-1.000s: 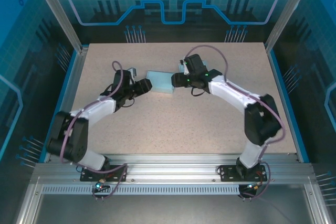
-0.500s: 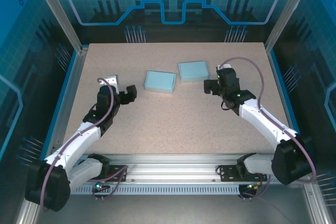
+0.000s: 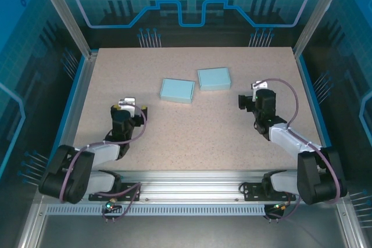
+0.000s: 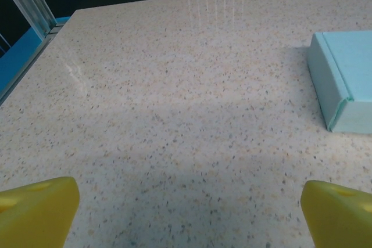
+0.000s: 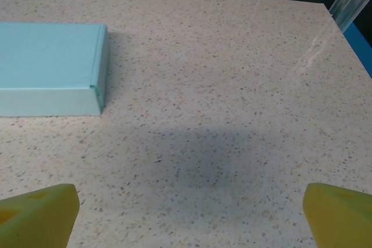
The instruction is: Fold the paper box
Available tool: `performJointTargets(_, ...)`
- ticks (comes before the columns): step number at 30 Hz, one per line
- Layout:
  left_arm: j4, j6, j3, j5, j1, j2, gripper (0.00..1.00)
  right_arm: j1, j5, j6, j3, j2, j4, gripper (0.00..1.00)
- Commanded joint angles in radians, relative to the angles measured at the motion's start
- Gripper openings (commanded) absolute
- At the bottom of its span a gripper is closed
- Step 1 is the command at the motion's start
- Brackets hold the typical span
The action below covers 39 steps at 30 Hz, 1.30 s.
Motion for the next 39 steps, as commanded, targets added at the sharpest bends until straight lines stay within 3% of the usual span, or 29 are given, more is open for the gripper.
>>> performJointTargets(1,0.207,-0.008,0.01,0.069,0.043,0.063,0.99,-0.04,-0.055,-0.03,-0.018,0.015,0.145,1.0)
performJointTargets(3,0.273,-0.054,0.018,0.129,0.087,0.144,0.99,-0.051,-0.076,-0.031,-0.046,0.018,0.196,1.0)
performJointTargets(6,0.42,-0.058,0.022,0.115,0.105,0.289,0.99,-0.069,-0.129,-0.03,-0.079,0.014,0.24,1.0)
performJointTargets(11,0.118,-0.142,0.136,0.182,0.171,0.242,0.99,-0.079,-0.213,-0.064,-0.128,-0.014,0.305,1.0)
performJointTargets(16,0.152,-0.144,0.122,0.189,0.179,0.248,0.99,-0.093,-0.287,-0.074,-0.191,-0.033,0.371,1.0)
performJointTargets(20,0.159,-0.143,0.12,0.189,0.179,0.247,0.99,-0.094,-0.278,-0.087,-0.222,0.026,0.436,1.0)
performJointTargets(22,0.157,-0.143,0.121,0.189,0.179,0.248,0.99,-0.111,-0.342,-0.079,-0.235,0.043,0.48,1.0)
performJointTargets(28,0.155,-0.139,0.123,0.19,0.178,0.248,0.99,-0.113,-0.443,-0.117,-0.212,0.211,0.589,1.0)
performJointTargets(31,0.147,-0.133,0.127,0.198,0.176,0.248,0.99,-0.108,-0.44,-0.12,-0.162,0.233,0.518,1.0)
performJointTargets(35,0.144,-0.13,0.129,0.202,0.174,0.248,0.99,-0.103,-0.284,-0.062,-0.141,0.238,0.483,1.0)
performJointTargets(39,0.142,-0.129,0.129,0.204,0.173,0.249,0.99,-0.096,-0.273,-0.064,-0.139,0.238,0.477,1.0)
